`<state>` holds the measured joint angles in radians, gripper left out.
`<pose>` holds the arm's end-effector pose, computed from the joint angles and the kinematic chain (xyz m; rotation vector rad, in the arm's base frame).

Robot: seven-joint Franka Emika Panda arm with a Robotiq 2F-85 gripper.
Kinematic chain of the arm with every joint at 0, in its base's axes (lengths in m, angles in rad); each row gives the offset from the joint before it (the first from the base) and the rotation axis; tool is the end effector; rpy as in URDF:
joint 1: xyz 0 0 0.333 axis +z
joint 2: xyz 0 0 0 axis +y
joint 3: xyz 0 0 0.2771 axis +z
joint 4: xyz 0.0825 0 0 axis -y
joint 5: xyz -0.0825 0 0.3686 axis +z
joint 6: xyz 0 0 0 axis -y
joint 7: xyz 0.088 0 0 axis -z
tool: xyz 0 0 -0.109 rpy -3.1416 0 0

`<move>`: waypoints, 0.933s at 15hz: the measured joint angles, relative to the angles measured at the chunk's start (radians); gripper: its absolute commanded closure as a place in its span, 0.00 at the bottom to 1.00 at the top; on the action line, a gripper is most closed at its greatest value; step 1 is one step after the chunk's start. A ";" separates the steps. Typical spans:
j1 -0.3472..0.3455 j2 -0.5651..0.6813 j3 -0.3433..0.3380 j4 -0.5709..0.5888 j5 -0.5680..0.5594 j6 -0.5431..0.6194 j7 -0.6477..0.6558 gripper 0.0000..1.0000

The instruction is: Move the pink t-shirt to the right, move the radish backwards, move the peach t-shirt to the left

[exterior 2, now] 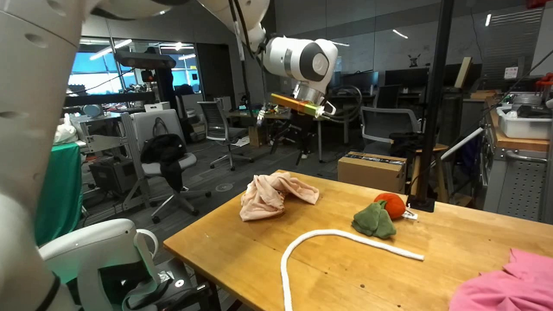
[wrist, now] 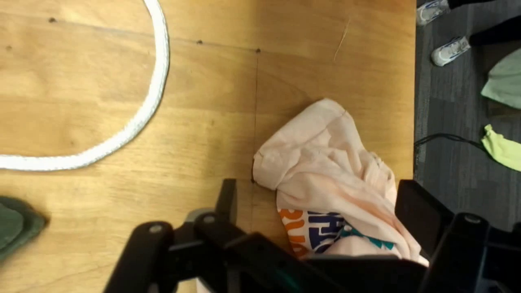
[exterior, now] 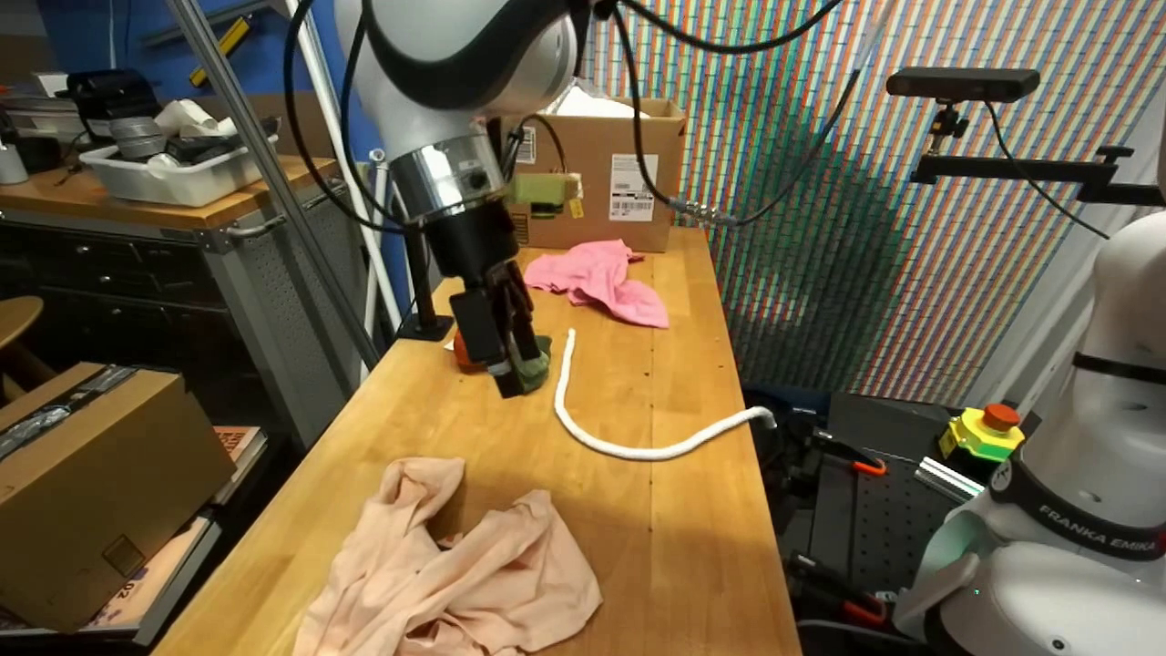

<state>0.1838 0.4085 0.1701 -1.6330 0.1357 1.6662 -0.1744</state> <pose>0.5555 0.2110 0.3321 -2.8340 -0.7068 0.5721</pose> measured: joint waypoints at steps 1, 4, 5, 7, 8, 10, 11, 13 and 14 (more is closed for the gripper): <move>-0.005 -0.053 0.000 -0.038 0.000 -0.008 -0.002 0.00; -0.012 -0.221 0.000 -0.169 0.000 0.003 -0.009 0.00; -0.013 -0.276 0.000 -0.214 0.000 0.022 -0.010 0.00; -0.013 -0.391 0.001 -0.313 -0.003 0.084 -0.013 0.00; -0.013 -0.445 0.002 -0.362 -0.007 0.122 -0.014 0.00; -0.012 -0.558 0.005 -0.468 -0.015 0.201 -0.014 0.00; -0.012 -0.614 0.006 -0.522 -0.017 0.240 -0.014 0.00; -0.011 -0.724 0.007 -0.631 -0.017 0.322 -0.013 0.00; -0.011 -0.780 0.006 -0.685 -0.017 0.361 -0.011 0.00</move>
<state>0.1730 -0.3712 0.1761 -2.3176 0.1186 2.0274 -0.1858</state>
